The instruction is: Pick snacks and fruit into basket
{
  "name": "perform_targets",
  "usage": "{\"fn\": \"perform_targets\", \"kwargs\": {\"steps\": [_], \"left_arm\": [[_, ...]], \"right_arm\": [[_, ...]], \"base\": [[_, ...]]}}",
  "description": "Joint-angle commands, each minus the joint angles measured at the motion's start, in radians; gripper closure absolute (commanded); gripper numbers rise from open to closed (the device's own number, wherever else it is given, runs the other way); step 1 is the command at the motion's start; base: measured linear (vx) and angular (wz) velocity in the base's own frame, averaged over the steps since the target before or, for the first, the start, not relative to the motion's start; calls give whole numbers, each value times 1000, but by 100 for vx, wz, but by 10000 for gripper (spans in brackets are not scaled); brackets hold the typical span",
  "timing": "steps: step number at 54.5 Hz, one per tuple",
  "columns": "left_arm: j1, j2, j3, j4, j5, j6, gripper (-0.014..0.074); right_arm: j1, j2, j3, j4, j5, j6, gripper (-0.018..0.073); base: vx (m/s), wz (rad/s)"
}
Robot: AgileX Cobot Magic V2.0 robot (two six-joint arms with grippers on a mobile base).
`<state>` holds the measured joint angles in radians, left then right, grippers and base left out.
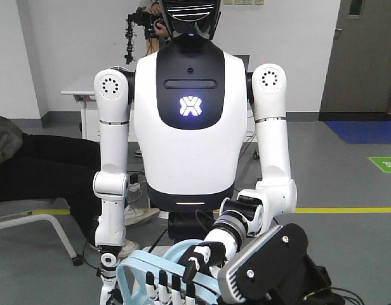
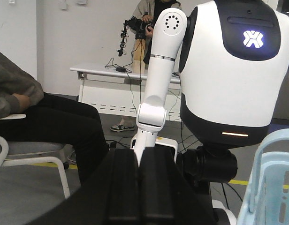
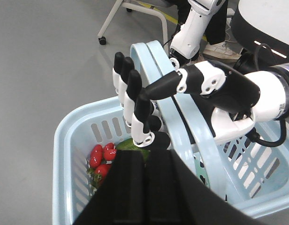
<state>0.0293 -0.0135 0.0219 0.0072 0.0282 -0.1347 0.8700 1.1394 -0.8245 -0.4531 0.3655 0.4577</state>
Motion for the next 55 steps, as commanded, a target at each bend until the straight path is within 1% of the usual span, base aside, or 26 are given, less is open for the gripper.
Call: {"fn": "perform_targets", "kwargs": {"steps": [1, 3, 41, 43, 46, 50, 55], "left_arm": [[1, -11, -26, -59, -82, -14, 594], [1, -11, -26, -69, -82, -14, 594], [1, -11, -26, -64, -80, -14, 594], [1, -11, -26, -64, -80, -14, 594], [1, -11, -26, -64, -80, -14, 594], [1, -11, -26, -64, -80, -14, 594], [1, -11, -26, -64, -80, -14, 594]], "right_arm": [[-4, -26, -29, -20, -61, 0, 567], [-4, -26, -29, -20, -61, 0, 567], [-9, -37, -29, -33, -56, -8, 567], [-27, -47, -29, -51, -53, -15, 567], [-74, -67, -29, -39, -52, -4, 567], [-163, -103, -29, 4, -53, 18, 567], [-276, -167, -29, 66, -34, 14, 567]], "base": [[0, 0], [0, 0], [0, 0], [0, 0], [0, 0], [0, 0], [0, 0]]}}
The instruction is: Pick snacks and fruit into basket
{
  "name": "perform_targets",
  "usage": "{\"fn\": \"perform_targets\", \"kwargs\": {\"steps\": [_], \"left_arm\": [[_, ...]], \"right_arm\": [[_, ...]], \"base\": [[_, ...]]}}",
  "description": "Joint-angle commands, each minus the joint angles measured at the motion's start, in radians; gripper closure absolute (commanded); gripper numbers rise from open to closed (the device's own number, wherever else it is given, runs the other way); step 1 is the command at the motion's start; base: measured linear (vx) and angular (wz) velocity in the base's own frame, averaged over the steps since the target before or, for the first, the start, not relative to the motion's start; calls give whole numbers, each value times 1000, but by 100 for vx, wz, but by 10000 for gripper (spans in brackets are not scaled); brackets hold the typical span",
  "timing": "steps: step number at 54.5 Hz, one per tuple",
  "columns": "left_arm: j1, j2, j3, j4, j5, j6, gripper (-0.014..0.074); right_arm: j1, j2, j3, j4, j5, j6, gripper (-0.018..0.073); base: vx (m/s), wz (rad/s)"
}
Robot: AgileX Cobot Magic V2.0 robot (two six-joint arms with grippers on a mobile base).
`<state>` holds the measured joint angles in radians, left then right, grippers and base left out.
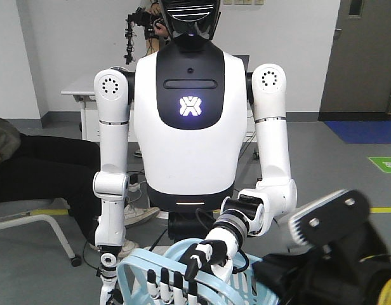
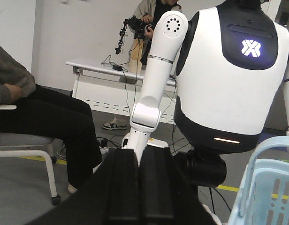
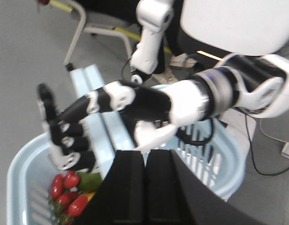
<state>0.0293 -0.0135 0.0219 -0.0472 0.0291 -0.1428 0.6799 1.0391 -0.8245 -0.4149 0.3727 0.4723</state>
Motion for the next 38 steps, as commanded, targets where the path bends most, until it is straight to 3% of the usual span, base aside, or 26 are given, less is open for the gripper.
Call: {"fn": "perform_targets", "kwargs": {"steps": [1, 13, 21, 28, 38], "left_arm": [[1, -11, -26, -9, -81, -6, 594], [1, -11, -26, -9, -81, -6, 594], [1, -11, -26, -9, -81, -6, 594], [1, -11, -26, -9, -81, -6, 594], [1, -11, -26, -9, -81, -6, 594]], "right_arm": [[-103, -76, -29, 41, -37, -3, 567], [-363, -258, -29, 78, 83, -115, 567], [-538, -373, -17, 119, 120, -122, 567], [-652, -509, 116, 130, 14, -124, 567], [-686, -679, 365, 131, -182, -123, 567]], "base": [[0, 0], [0, 0], [0, 0], [0, 0], [0, 0]]}}
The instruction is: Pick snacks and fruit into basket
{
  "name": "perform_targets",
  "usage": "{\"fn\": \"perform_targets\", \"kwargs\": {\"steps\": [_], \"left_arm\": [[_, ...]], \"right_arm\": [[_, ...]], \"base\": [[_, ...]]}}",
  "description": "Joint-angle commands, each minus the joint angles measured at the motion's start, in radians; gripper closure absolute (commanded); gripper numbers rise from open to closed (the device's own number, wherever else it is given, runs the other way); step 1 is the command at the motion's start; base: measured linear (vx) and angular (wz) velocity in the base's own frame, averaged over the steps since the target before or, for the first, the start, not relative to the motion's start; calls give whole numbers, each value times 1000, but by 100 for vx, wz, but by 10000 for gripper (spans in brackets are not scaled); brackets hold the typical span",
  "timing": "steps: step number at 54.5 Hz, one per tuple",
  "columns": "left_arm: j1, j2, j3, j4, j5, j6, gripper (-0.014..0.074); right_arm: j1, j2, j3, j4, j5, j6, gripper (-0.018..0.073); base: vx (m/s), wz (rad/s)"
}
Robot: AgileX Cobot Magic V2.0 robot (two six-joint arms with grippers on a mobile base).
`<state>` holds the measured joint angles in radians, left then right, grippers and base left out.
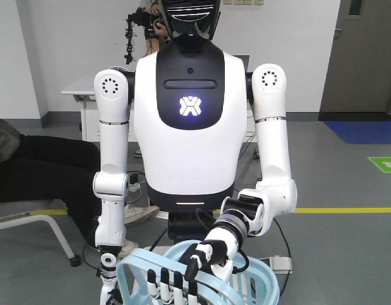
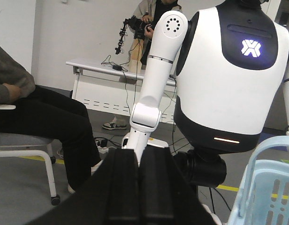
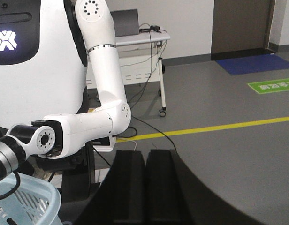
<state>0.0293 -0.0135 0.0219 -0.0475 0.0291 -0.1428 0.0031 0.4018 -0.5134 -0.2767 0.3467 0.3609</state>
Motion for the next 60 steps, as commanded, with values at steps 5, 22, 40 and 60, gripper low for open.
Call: {"fn": "perform_targets", "kwargs": {"steps": [5, 22, 40, 60], "left_arm": [[1, -11, -26, -9, -81, -6, 594], [1, -11, -26, -9, -81, -6, 594], [1, -11, -26, -9, -81, -6, 594], [1, -11, -26, -9, -81, -5, 594]], "right_arm": [[-9, -111, 171, 22, -205, -3, 567], [-9, -356, 442, 90, -257, -2, 567], [-9, -423, 546, 81, -241, -4, 567], [-9, -423, 555, -39, -64, -13, 567]], "base": [[0, 0], [0, 0], [0, 0], [0, 0]]}}
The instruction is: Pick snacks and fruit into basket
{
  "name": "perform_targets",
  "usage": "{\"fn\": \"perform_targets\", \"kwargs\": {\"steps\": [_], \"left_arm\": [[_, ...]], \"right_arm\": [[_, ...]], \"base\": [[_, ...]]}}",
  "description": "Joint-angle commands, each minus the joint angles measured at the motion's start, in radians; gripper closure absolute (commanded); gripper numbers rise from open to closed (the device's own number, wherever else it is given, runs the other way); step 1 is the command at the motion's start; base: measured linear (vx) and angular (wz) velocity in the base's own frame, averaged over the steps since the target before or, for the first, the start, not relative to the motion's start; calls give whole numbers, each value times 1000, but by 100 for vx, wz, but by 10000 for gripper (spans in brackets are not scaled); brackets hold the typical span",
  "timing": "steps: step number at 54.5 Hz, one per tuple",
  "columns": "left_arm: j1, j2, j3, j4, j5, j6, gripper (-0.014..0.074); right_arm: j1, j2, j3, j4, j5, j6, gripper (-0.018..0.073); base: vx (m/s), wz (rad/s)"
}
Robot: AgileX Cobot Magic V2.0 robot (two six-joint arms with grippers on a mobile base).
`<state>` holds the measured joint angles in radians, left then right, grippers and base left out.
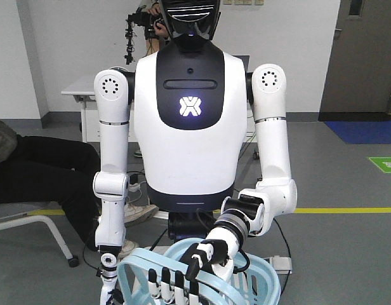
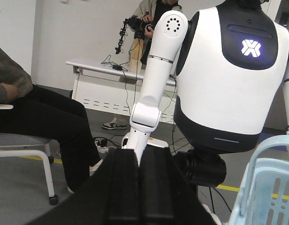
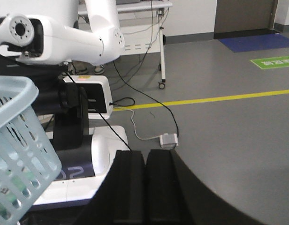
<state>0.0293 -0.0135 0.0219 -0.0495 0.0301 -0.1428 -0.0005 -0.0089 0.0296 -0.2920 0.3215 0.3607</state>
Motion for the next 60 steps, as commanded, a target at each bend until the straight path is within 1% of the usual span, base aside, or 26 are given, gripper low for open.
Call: {"fn": "perform_targets", "kwargs": {"steps": [1, 31, 36, 43, 47, 49, 60], "left_arm": [[1, -11, -26, -7, -82, -5, 594], [1, -11, -26, -7, -82, -5, 594], [1, -11, -26, -7, -82, -5, 594], [1, -11, -26, -7, -82, -5, 594], [1, -11, -26, -7, -82, -5, 594], [1, -11, -26, -7, -82, -5, 594], [1, -11, -26, -7, -82, -5, 594]], "right_arm": [[-5, -13, 12, -24, -31, -13, 567], [-5, -12, 12, -18, -32, -17, 567], [-5, -12, 12, 27, -24, -82, 567], [-5, -12, 12, 149, -32, -251, 567], [-5, -12, 12, 199, -32, -329, 567], [-5, -12, 12, 212, -32, -342, 567], [-5, -12, 12, 222, -32, -334, 567]], "base": [[0, 0], [0, 0], [0, 0], [0, 0], [0, 0], [0, 0], [0, 0]]}}
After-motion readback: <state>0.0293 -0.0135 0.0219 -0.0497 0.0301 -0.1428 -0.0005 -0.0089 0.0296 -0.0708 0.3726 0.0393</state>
